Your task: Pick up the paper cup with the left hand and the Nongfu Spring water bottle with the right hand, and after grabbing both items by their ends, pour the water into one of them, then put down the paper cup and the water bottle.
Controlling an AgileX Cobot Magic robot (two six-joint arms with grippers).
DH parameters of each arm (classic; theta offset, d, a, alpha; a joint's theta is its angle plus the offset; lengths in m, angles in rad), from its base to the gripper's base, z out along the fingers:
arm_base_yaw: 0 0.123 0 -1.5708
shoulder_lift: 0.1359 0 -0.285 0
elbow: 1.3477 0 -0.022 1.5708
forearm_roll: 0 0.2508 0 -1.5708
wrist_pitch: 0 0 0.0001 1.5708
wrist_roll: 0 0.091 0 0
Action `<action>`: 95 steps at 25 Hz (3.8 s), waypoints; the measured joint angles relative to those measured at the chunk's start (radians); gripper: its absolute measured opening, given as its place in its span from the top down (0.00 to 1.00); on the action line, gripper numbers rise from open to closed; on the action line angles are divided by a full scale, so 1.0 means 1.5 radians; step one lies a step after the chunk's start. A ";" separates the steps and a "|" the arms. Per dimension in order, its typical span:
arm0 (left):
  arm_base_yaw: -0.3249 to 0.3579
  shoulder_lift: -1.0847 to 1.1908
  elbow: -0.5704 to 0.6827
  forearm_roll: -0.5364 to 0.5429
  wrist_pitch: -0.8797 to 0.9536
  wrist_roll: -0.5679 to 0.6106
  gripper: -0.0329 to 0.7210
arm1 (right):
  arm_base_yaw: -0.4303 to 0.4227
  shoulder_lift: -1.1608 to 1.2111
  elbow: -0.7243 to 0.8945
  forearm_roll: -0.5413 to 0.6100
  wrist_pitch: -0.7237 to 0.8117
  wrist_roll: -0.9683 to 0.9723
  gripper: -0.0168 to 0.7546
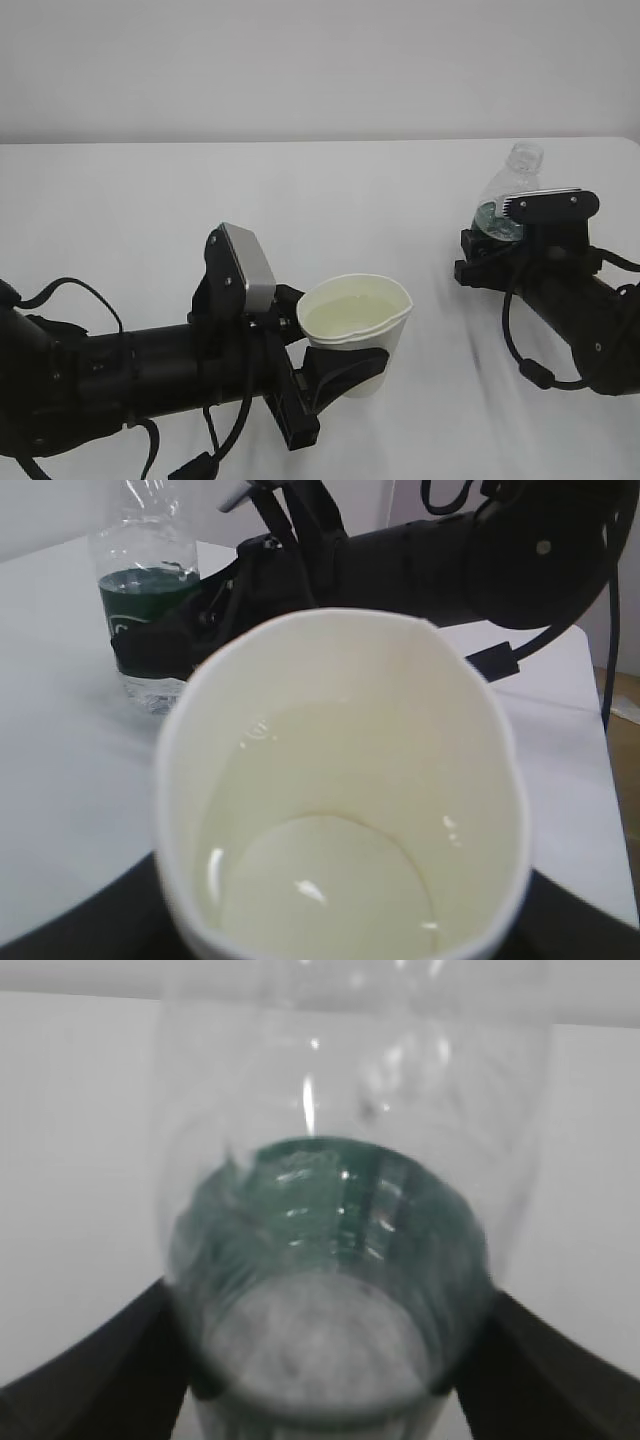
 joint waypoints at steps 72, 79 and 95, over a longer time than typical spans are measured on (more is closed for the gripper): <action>0.228 0.000 0.000 -0.227 0.000 0.052 0.40 | 0.000 0.000 0.000 0.011 0.006 0.000 0.23; 0.258 0.000 0.000 -0.246 0.000 0.072 0.40 | 0.000 0.000 0.000 0.011 0.006 0.000 0.23; 0.310 0.000 0.000 -0.318 0.000 0.107 0.40 | 0.000 0.000 0.000 0.012 0.006 0.000 0.23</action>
